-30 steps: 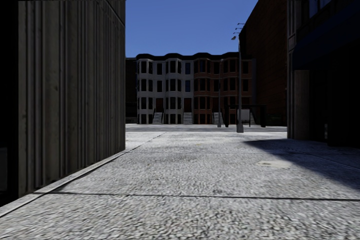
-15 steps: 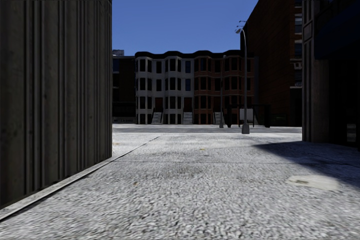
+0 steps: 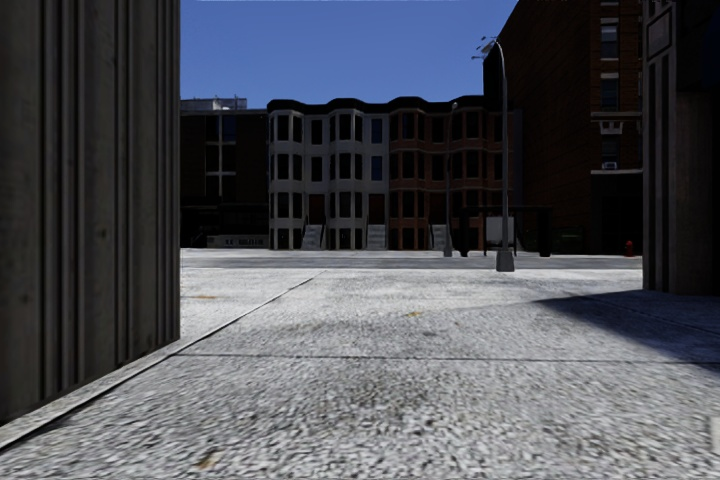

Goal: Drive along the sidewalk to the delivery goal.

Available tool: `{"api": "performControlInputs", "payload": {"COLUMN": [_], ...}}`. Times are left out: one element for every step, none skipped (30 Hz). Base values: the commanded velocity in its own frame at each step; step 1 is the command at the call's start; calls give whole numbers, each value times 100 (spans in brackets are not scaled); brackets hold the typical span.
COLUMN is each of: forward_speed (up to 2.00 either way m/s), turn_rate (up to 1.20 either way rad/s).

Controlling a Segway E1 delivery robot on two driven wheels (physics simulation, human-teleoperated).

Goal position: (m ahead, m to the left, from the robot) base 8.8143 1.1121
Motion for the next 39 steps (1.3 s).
{"api": "performControlInputs", "payload": {"forward_speed": [200, 200, 200, 200, 200, 200, 200, 200, 200, 200, 200, 200, 200, 200, 200, 200, 200, 200, 200, 200, 200, 200, 200, 200, 200, 200, 200, 200, 200, 200, 200, 200, 200, 200, 200, 200, 200, 200, 200], "turn_rate": [0, 0, 0, 0, 0, 0, 0, 0, 0, 0, 0, 0, 0, 0, 0, 0, 0, 0, 0, 0, 0, 0, 0, 0, 0, 0, 0, 0, 0, 0, 0, 0, 0, 0, 0, 0, 0, 0, 0]}}
